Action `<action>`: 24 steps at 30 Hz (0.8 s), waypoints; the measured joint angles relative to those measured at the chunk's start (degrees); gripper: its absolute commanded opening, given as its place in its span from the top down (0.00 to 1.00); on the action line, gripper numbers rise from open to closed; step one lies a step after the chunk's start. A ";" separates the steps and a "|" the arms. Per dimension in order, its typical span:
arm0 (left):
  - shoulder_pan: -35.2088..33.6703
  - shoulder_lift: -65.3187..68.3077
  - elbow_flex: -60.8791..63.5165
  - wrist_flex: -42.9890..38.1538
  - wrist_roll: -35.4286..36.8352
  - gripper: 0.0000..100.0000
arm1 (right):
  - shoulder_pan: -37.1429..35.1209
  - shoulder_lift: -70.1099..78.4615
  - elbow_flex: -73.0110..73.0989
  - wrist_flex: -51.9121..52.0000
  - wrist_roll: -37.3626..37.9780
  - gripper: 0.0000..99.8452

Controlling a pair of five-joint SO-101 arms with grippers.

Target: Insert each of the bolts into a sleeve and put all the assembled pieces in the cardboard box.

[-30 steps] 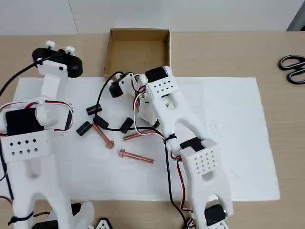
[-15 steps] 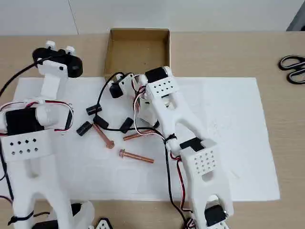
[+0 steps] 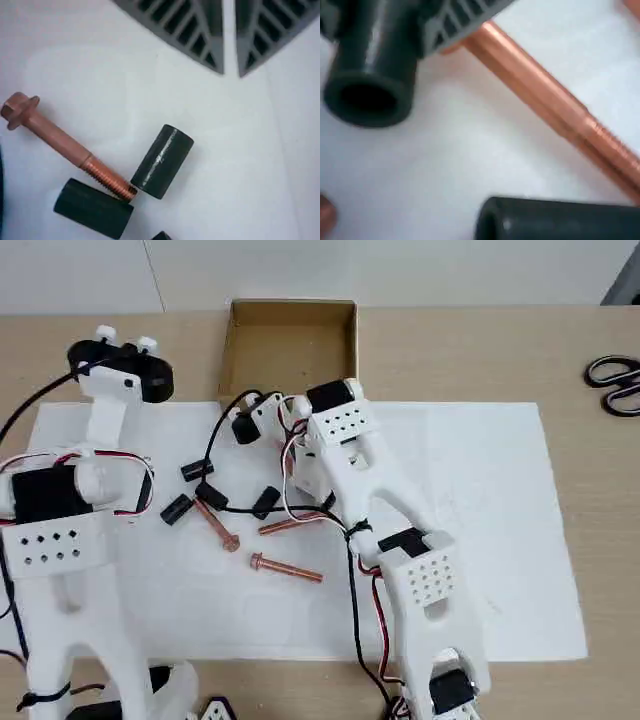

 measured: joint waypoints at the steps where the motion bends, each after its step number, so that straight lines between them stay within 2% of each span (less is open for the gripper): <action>1: 0.00 0.00 0.00 0.00 0.00 0.99 | 0.00 0.00 0.00 0.00 0.00 1.00; 15: 0.00 0.00 0.00 0.00 0.00 0.99 | -0.09 -4.48 0.44 1.14 -0.09 1.00; 24: 0.00 0.00 0.00 0.00 0.00 0.99 | 0.18 -8.18 1.49 3.52 -2.90 1.00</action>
